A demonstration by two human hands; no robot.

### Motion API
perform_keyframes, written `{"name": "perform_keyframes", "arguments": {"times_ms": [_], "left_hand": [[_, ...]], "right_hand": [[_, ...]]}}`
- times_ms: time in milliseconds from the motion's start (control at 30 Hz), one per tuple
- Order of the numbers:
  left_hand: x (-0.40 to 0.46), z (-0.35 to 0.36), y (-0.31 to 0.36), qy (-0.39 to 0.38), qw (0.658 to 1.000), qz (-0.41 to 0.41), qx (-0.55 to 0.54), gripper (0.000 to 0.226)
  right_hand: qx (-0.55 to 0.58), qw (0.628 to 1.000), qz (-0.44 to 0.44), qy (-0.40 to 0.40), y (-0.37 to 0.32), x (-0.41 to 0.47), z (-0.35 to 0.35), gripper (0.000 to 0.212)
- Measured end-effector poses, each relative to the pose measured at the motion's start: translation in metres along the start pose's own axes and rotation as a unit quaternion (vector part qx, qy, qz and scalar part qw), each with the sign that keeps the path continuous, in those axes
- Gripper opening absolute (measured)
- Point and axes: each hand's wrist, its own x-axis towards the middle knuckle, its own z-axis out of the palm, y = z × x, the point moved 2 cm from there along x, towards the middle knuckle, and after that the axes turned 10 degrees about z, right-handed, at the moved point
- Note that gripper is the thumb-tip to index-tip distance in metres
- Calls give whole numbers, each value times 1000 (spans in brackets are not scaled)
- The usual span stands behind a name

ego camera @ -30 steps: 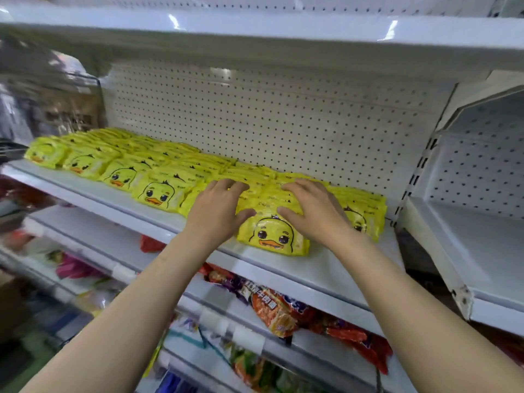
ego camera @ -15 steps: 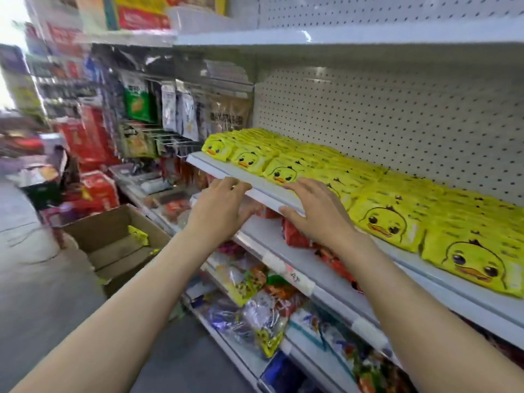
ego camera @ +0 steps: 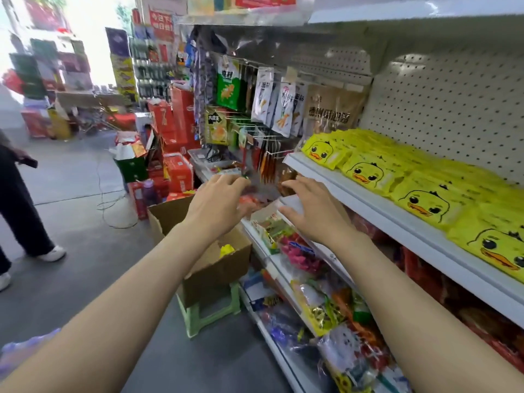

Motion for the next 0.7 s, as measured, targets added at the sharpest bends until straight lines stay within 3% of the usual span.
{"name": "perform_keyframes", "arguments": {"times_ms": [400,700], "left_hand": [[130,86,-183,-58,997,-53,27,50],[171,199,-312,-130,990,-53,-15,47]], "right_hand": [[8,998,-57,-40,-30,250,118,55],[4,992,-25,-121,-46,361,242,54]]}}
